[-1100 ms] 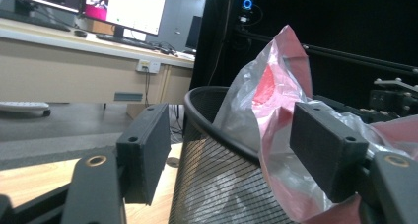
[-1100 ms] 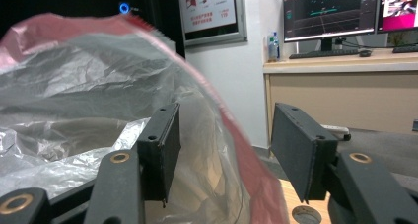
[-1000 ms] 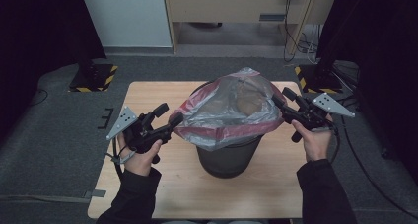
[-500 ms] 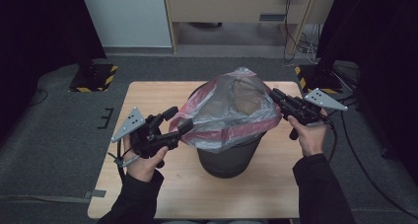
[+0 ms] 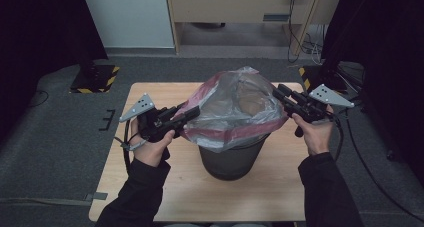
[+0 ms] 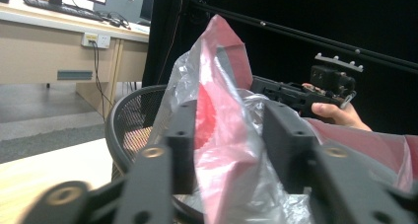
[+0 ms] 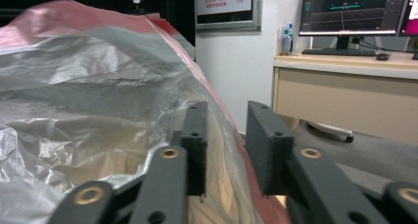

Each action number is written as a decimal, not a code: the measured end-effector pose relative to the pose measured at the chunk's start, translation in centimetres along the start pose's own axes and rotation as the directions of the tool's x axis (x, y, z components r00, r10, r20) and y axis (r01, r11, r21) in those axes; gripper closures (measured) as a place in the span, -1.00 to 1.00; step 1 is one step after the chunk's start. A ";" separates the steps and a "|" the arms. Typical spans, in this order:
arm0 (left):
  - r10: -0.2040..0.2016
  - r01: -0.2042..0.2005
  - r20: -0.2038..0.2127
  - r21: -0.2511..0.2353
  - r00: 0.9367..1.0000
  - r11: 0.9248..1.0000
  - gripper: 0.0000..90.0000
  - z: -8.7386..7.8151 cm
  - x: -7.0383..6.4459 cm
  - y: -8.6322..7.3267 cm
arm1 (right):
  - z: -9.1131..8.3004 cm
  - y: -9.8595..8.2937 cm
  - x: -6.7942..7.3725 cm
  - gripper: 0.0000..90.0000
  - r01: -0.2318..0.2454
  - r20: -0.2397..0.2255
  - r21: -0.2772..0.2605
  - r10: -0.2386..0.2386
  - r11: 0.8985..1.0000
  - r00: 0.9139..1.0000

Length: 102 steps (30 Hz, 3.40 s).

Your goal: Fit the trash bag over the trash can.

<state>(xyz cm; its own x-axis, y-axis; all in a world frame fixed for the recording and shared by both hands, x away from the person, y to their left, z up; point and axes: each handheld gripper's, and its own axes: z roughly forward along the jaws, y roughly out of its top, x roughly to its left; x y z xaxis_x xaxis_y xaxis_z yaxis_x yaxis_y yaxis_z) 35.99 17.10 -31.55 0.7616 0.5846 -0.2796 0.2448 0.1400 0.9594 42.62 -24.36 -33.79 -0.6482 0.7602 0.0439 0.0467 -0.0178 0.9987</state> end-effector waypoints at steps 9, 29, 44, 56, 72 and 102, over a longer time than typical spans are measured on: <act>0.046 -0.045 -0.097 0.013 0.994 0.999 0.92 0.0 1.5 0.9 | 1.4 0.7 -0.9 0.34 0.008 -0.018 0.037 -0.007 0.999 1.000; -0.074 0.104 -0.273 0.095 0.959 0.990 0.97 3.1 6.8 -2.2 | 5.3 -2.3 -1.9 1.00 -0.080 0.002 0.208 0.081 0.975 0.997; -0.073 0.072 -0.229 -0.012 0.971 0.997 0.52 1.6 7.8 -2.8 | 4.8 -2.4 -2.4 0.67 -0.084 -0.011 0.140 0.087 0.987 0.996; 0.021 -0.036 -0.198 -0.073 0.980 0.997 0.21 1.8 7.8 -1.7 | 5.7 -1.9 -2.6 0.58 -0.093 -0.013 0.055 0.094 0.994 0.995; 0.089 -0.093 -0.100 -0.039 0.991 0.995 0.15 1.7 6.7 0.5 | 6.2 0.2 -2.1 0.77 -0.015 -0.048 0.068 0.018 0.998 0.999; -0.041 0.105 -0.302 0.202 0.952 0.974 0.47 3.9 8.9 -3.1 | 6.5 -3.7 -2.3 0.58 -0.023 -0.065 0.305 0.045 0.952 0.997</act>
<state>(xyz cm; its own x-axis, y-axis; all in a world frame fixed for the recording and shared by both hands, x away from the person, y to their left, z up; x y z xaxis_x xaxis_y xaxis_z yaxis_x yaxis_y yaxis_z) 44.30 18.77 -37.09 0.5344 0.7924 -0.2942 0.4397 0.0367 0.8974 48.87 -21.85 -37.78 -0.6932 0.7151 0.0900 0.2910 0.1635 0.9426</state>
